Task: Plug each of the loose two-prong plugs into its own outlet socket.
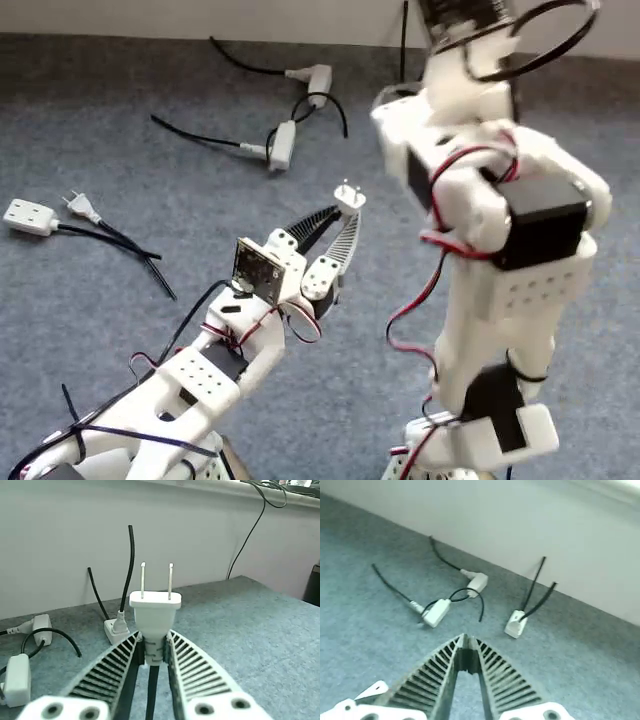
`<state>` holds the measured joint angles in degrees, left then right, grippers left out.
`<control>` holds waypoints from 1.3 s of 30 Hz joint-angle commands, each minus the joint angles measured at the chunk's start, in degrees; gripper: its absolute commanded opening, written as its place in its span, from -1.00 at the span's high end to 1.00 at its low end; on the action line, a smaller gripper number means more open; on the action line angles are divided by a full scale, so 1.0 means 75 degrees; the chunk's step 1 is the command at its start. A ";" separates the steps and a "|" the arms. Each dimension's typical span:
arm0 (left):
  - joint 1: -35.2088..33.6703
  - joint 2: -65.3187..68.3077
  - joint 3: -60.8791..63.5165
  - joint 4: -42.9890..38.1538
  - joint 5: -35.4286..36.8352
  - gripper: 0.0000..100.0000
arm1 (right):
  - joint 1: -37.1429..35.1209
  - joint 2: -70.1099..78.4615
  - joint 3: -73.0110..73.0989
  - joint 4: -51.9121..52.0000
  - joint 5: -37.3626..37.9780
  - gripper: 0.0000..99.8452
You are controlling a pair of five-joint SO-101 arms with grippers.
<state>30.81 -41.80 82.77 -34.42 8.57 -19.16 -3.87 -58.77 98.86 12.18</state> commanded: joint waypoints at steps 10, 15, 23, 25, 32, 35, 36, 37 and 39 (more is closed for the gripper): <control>-0.0791 -0.0240 -0.0229 -0.0234 0.1125 0.99 | -0.2725 -0.2233 0.3429 -0.0135 0.0012 0.99; -0.0779 -0.0240 -0.0240 -0.0258 0.1254 0.99 | -0.2749 -0.2292 0.4976 -0.1131 0.0539 0.99; -0.0779 -0.0240 -0.0580 -0.0211 0.1254 0.99 | -0.1846 -0.2268 0.7109 -0.3534 0.0539 0.99; -0.0779 -0.0240 -0.0662 -0.0211 0.1254 0.99 | -0.1565 -0.2245 0.7543 -0.4108 0.0539 0.99; -0.0791 -0.0252 -0.0686 -0.0211 0.1254 0.99 | -0.1096 -0.2221 0.8223 -0.5034 0.0551 0.99; -0.0791 -0.0662 -0.0627 -0.0211 0.1254 0.99 | -0.1073 -0.2210 0.8246 -0.5163 0.0551 0.99; -0.0791 -0.0908 -0.0568 -0.0188 0.1254 0.99 | -0.1061 -0.2198 0.8258 -0.5199 0.0551 0.99; -0.0791 -0.1190 -0.0522 -0.0094 0.1254 0.99 | -0.1061 -0.2186 0.8293 -0.5210 0.0551 0.99; -0.0791 -0.1858 -0.0510 0.0316 0.1254 0.99 | -0.1061 -0.2104 0.8445 -0.5351 0.0551 0.99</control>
<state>24.84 -47.43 80.57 -33.63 17.63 -29.63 -20.22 3.21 61.49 15.60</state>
